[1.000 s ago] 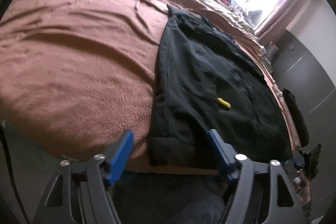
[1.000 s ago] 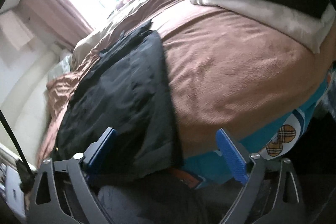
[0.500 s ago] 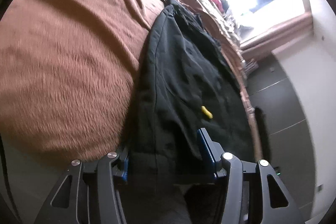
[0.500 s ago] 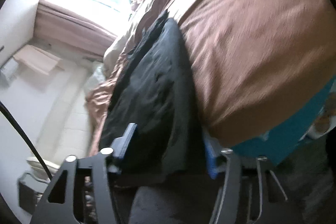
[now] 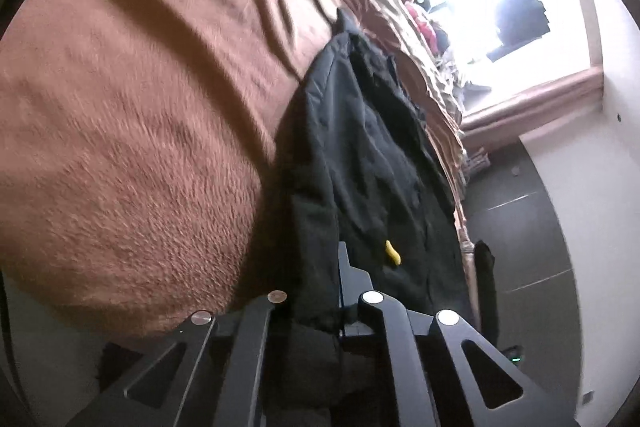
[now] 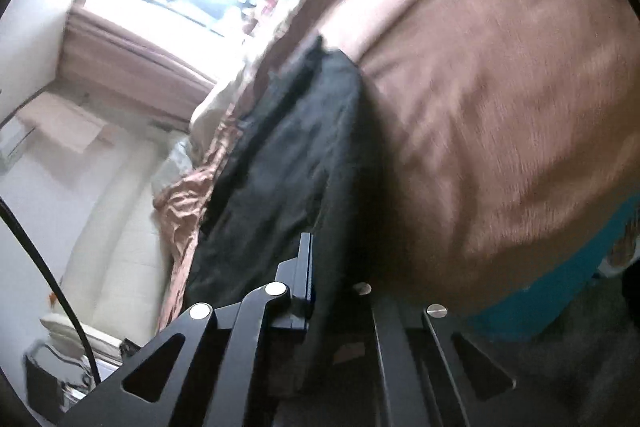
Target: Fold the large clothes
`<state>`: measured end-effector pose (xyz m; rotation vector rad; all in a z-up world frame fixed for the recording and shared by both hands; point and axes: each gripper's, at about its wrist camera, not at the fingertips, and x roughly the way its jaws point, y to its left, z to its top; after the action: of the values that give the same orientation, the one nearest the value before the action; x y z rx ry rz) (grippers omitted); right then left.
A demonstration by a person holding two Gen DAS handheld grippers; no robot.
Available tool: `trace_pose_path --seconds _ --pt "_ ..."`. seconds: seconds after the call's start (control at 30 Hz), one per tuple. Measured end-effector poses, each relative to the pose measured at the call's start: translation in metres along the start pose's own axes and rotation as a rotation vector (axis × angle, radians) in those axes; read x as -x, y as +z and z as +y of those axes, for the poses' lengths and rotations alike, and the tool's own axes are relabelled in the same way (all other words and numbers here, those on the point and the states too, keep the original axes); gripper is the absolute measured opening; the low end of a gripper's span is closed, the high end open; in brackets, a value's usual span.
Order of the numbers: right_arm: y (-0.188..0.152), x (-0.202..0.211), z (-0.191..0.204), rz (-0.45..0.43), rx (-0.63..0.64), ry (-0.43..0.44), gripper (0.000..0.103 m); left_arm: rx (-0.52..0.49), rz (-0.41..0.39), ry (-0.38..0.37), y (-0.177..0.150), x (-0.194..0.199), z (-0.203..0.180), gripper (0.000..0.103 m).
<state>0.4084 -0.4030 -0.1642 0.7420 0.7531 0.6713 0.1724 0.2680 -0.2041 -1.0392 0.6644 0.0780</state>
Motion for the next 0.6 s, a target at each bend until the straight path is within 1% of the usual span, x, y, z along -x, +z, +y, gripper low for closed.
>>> trace_pose_path --seconds 0.17,0.3,0.47,0.6 --pt "0.011 0.024 0.027 -0.040 0.028 0.056 0.000 -0.035 -0.061 -0.017 0.004 0.024 -0.021 0.004" --pt "0.015 0.052 0.051 -0.076 0.060 0.108 0.000 -0.086 -0.107 -0.046 0.005 0.055 -0.045 0.003" --pt "0.013 0.088 0.069 -0.098 0.096 0.156 0.000 -0.105 -0.164 -0.086 0.004 0.098 -0.061 0.003" --pt "0.003 0.113 0.079 -0.117 0.124 0.200 0.000 -0.131 -0.193 -0.109 -0.001 0.124 -0.078 0.003"
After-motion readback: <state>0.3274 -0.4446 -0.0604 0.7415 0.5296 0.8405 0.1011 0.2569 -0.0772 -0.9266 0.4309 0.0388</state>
